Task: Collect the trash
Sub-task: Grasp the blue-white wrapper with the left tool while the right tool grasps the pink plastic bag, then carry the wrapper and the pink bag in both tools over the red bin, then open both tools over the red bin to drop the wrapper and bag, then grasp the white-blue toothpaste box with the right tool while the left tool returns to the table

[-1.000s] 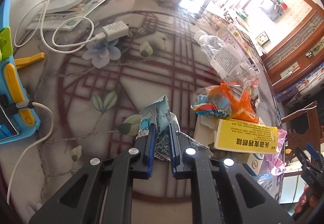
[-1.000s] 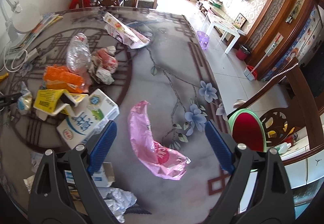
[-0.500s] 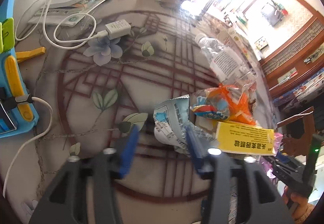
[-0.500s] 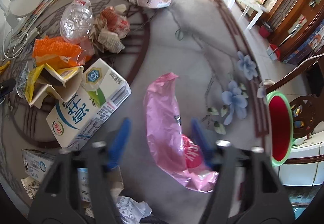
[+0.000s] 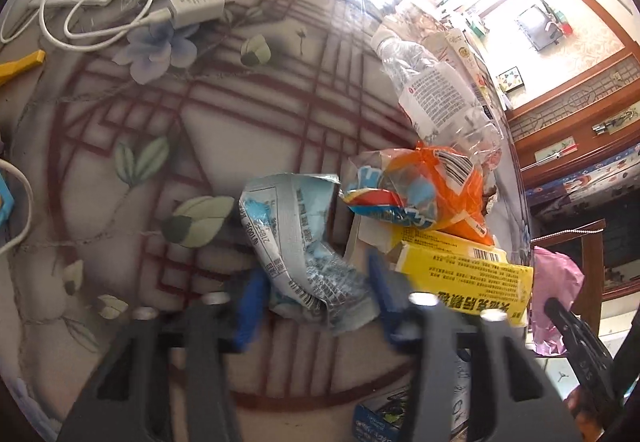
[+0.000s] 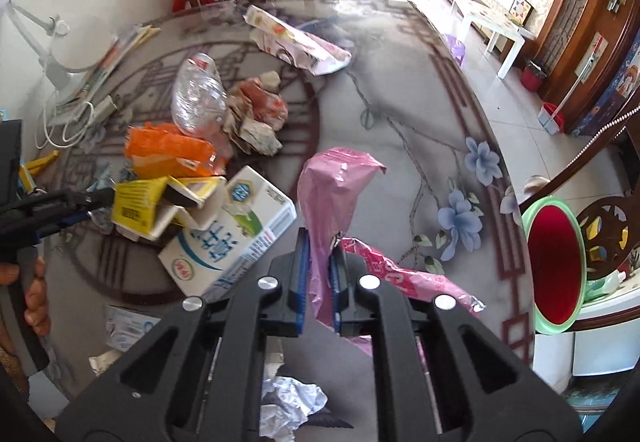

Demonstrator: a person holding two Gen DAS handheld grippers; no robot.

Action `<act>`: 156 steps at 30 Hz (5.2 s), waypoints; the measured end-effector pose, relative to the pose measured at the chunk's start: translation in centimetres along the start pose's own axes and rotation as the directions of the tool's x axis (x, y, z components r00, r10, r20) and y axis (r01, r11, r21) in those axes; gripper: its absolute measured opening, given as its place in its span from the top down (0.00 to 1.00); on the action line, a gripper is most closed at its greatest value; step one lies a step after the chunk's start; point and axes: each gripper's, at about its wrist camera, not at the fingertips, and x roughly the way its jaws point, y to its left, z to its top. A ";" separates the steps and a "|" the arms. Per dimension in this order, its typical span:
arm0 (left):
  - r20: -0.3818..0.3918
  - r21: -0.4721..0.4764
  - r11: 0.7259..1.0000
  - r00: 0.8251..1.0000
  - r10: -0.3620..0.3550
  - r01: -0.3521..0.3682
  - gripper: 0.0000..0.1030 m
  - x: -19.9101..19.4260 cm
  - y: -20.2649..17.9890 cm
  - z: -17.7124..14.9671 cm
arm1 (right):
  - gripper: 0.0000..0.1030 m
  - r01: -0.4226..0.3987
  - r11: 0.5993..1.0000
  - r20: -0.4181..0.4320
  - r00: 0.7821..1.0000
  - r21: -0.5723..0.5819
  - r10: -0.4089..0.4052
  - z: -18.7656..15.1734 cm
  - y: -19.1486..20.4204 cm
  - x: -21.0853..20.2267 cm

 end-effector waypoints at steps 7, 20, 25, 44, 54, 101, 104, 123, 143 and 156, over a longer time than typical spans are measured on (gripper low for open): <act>0.122 0.023 0.999 0.992 0.032 -0.036 0.86 -3.0 -0.2 -0.2 | 0.90 -0.013 1.000 0.064 0.998 -0.014 0.014 0.5 0.6 -2.3; 0.271 0.229 0.971 0.962 -0.004 -0.061 0.86 -8.0 -6.7 -1.0 | 0.90 -0.016 1.000 0.155 0.988 -0.005 0.016 0.6 0.2 -5.5; 0.264 0.290 0.955 0.964 -0.022 -0.058 0.86 -7.8 -9.4 -2.2 | 0.90 -0.004 1.000 0.169 0.986 0.025 0.000 0.1 -1.3 -6.1; 0.229 0.407 0.912 0.973 -0.039 -0.059 0.86 -5.0 -17.6 -5.4 | 0.90 0.041 0.991 0.191 0.979 0.125 -0.065 -1.9 -8.8 -7.6; 0.192 0.435 0.899 0.981 -0.038 -0.051 0.86 -2.6 -21.9 -6.9 | 0.90 0.060 0.985 0.157 0.984 0.161 -0.085 -2.9 -13.6 -6.9; -0.120 0.760 0.625 0.984 -0.131 0.176 0.85 10.7 -50.6 -18.2 | 0.58 0.212 0.842 0.054 0.960 0.495 -0.274 -8.8 -42.0 -5.0; -0.157 0.781 0.588 0.977 -0.142 0.211 0.85 11.8 -52.7 -19.3 | 0.58 0.236 0.817 0.056 0.949 0.526 -0.310 -9.6 -43.0 -6.2; -0.112 0.737 0.642 0.974 -0.196 0.213 0.36 7.1 -49.2 -18.6 | 0.54 0.264 0.790 0.077 0.928 0.553 -0.364 -11.5 -40.0 -10.2; 0.184 0.587 0.806 0.982 -0.041 -0.076 0.30 -3.9 -24.3 -6.8 | 0.49 0.114 0.960 0.127 0.981 0.257 -0.150 -6.3 -20.9 -8.1; 0.238 0.411 0.899 0.970 0.057 -0.153 0.30 -8.0 -10.1 -3.1 | 0.36 -0.201 0.916 -0.064 0.980 -0.347 0.191 -4.2 0.9 -3.1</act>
